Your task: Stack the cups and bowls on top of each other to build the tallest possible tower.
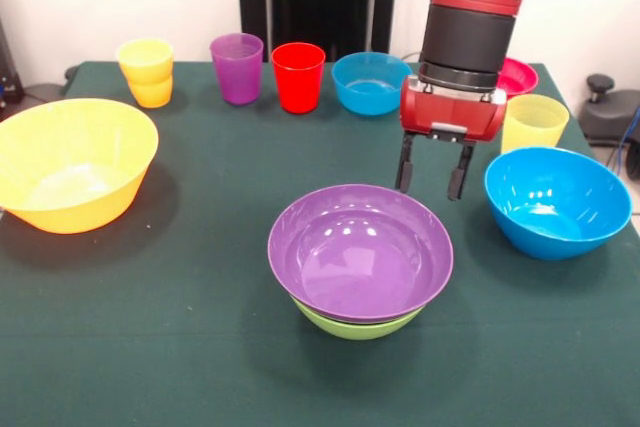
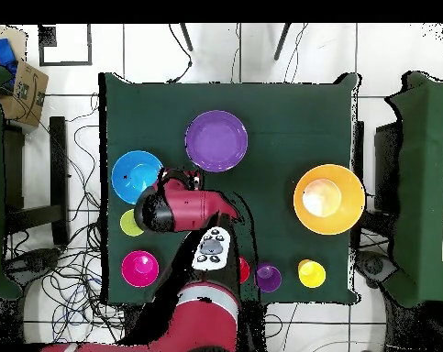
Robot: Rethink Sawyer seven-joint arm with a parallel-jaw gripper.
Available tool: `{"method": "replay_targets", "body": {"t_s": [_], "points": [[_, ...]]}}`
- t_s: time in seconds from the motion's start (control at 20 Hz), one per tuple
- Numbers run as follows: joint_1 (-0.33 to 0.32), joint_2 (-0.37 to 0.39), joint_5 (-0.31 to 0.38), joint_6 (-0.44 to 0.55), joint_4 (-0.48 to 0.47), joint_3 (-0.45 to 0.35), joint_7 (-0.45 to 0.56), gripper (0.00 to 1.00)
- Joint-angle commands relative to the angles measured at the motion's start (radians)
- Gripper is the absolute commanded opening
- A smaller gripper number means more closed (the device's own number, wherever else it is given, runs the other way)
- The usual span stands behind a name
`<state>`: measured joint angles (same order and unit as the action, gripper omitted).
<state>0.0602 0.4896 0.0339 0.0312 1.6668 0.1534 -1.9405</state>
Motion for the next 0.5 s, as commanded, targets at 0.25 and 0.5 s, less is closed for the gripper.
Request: {"method": "replay_targets", "body": {"t_s": [0.25, 0.5], "points": [[-0.025, -0.046, 0.018, -0.032, -0.066, -0.070, -0.099, 1.00], [-0.007, -0.052, 0.005, -0.012, -0.080, -0.039, -0.101, 1.00]]}}
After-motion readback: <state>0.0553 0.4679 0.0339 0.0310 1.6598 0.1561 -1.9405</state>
